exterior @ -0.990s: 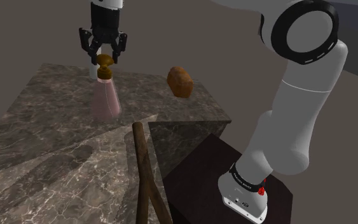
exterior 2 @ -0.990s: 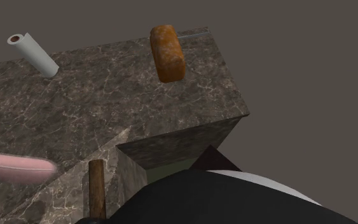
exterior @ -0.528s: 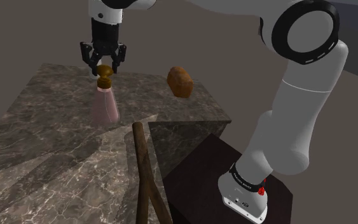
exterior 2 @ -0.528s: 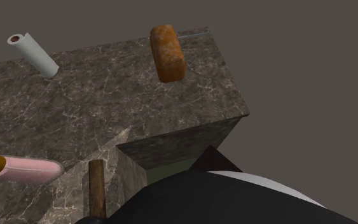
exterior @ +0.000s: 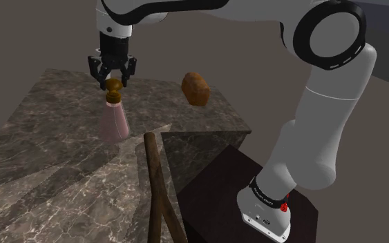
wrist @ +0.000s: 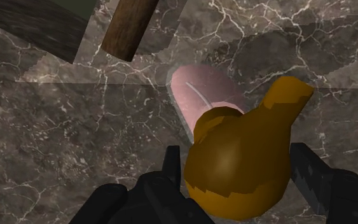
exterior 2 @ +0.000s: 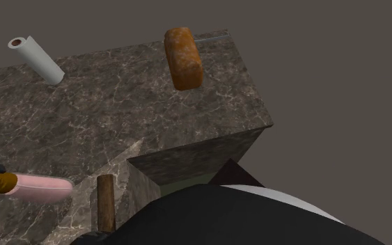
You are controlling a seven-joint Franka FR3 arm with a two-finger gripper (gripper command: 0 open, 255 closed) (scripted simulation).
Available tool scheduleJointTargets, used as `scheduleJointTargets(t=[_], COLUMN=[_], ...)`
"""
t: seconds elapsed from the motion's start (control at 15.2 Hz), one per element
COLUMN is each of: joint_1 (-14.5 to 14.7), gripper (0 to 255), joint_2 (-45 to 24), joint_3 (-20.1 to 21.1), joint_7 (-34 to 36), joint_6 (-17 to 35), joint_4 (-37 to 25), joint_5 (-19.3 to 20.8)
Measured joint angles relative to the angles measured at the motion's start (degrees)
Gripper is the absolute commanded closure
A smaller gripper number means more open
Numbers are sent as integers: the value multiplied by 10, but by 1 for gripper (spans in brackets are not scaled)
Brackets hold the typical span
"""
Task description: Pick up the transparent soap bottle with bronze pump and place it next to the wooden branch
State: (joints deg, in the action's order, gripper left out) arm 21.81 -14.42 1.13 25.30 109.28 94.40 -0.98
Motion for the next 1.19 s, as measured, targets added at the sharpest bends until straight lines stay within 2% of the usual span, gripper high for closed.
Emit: scheduleJointTargets(t=[0.26, 0.33, 0.73, 0.99, 1.19], joint_1=[0, 0, 0, 0, -1], gripper=[255, 0, 0, 0, 0], joint_2=[0, 0, 0, 4, 7], joint_3=[0, 0, 0, 0, 0], joint_7=[0, 0, 0, 1, 0], joint_6=[1, 1, 2, -55, -67], joint_4=[2, 2, 1, -52, -61], joint_5=[0, 0, 0, 0, 0])
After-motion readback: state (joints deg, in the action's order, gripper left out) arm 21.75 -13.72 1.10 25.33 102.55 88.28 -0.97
